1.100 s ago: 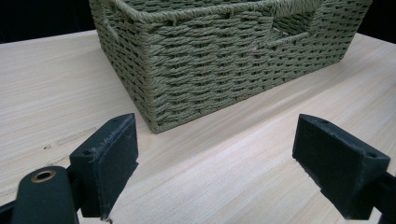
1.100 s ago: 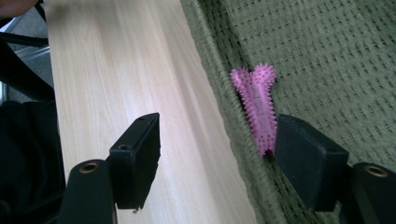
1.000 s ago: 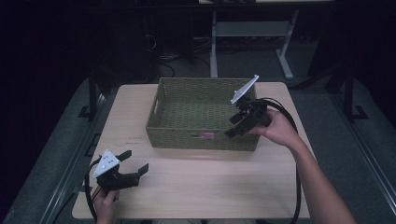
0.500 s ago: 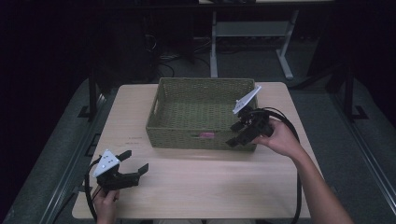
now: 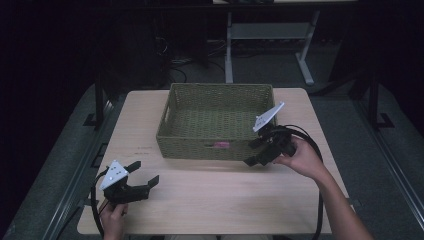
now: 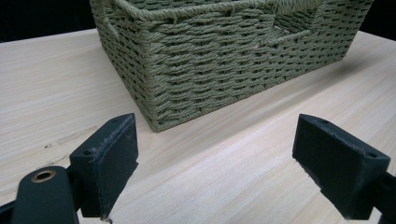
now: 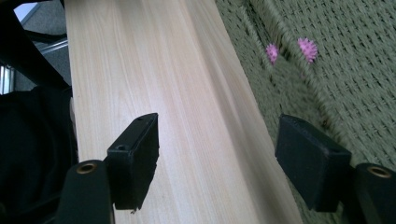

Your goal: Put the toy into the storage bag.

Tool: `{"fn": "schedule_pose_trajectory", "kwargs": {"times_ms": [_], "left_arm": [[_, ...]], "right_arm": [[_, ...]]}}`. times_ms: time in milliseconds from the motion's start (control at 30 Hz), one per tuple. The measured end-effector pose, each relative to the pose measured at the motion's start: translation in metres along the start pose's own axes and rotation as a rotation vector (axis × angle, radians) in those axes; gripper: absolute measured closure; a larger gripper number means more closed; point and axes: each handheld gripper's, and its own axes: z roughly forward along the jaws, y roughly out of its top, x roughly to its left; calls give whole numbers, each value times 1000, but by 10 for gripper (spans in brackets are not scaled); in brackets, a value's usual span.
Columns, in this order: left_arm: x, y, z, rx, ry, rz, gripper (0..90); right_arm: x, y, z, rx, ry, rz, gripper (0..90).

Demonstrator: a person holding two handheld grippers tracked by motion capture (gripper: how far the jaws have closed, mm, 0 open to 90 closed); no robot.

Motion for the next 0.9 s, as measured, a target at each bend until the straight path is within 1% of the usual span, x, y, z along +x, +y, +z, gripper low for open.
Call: {"fn": "schedule_pose_trajectory", "kwargs": {"times_ms": [100, 233, 300, 367, 600, 667, 767, 900], "left_arm": [[-1, 0, 0, 3, 0, 6, 138], [-1, 0, 0, 3, -2, 4, 138], [-1, 0, 0, 3, -2, 5, 139], [-1, 0, 0, 3, 0, 6, 139], [-1, 0, 1, 3, 0, 3, 138], [-1, 0, 1, 5, 0, 9, 138], [-2, 0, 1, 4, 1, 8, 138], [-1, 0, 1, 2, -1, 4, 138]], "right_arm": [[4, -7, 2, 1, -2, 3, 299], [4, -12, 3, -4, -1, 10, 294], [5, -16, 5, -5, 8, 21, 293], [6, -22, 8, -5, 9, 22, 293], [8, -30, 12, -6, 16, 32, 290], [9, -34, 14, -6, 18, 34, 289], [10, -37, 15, -7, 13, 33, 289], [11, -45, 16, -6, 9, 49, 286]]}}
